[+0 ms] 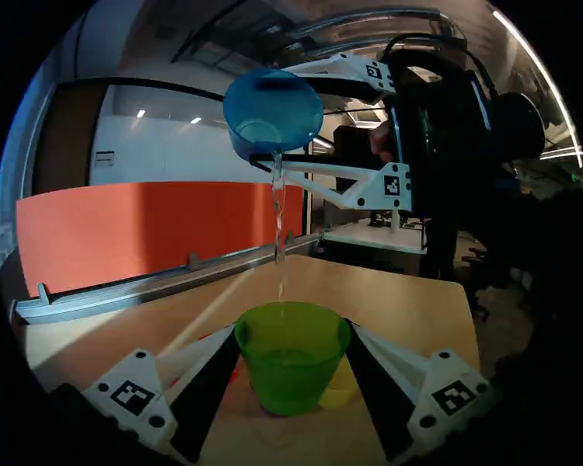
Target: Pour water
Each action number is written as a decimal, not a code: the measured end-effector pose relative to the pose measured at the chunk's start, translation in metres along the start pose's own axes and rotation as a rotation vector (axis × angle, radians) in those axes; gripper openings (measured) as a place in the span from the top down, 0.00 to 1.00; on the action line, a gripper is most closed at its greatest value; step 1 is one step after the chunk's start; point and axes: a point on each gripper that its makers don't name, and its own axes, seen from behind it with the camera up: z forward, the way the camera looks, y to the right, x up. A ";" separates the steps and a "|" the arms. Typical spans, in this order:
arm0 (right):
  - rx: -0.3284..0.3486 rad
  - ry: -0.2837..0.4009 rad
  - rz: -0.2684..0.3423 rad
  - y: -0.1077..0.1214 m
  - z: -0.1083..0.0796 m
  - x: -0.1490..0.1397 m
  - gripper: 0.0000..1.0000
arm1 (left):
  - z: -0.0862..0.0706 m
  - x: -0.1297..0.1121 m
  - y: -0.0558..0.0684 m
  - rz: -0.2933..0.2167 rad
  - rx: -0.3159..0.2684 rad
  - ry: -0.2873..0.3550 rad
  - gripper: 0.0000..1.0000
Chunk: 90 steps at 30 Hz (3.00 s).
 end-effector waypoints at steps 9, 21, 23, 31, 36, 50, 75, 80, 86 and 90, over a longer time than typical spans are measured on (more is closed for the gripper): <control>-0.008 0.001 -0.039 0.004 0.001 0.004 0.12 | -0.002 0.004 -0.001 -0.007 0.004 0.013 0.12; -0.013 0.007 -0.074 0.006 0.002 0.011 0.12 | -0.006 0.009 0.000 -0.021 -0.003 0.038 0.12; -0.014 0.007 -0.083 0.006 0.002 0.012 0.12 | -0.006 0.010 -0.001 -0.024 -0.002 0.041 0.12; -0.021 0.008 -0.114 0.008 0.002 0.016 0.12 | -0.007 0.009 0.000 -0.021 -0.002 0.039 0.12; -0.025 0.010 -0.146 0.008 0.002 0.020 0.12 | -0.008 0.010 0.000 -0.022 -0.002 0.042 0.12; -0.019 0.016 -0.140 0.006 0.002 0.027 0.12 | -0.009 0.013 0.001 -0.021 -0.001 0.050 0.12; 0.022 0.034 0.332 0.000 -0.012 0.013 0.12 | -0.010 0.014 0.000 -0.020 0.003 0.050 0.12; 0.043 0.042 0.492 -0.006 -0.017 0.019 0.12 | -0.010 0.012 0.000 -0.017 0.005 0.047 0.12; 0.073 0.047 0.692 -0.014 -0.022 0.028 0.12 | -0.010 0.014 -0.001 -0.015 0.007 0.046 0.12; 0.097 0.060 0.797 -0.019 -0.026 0.033 0.12 | -0.011 0.014 0.000 -0.014 0.007 0.045 0.11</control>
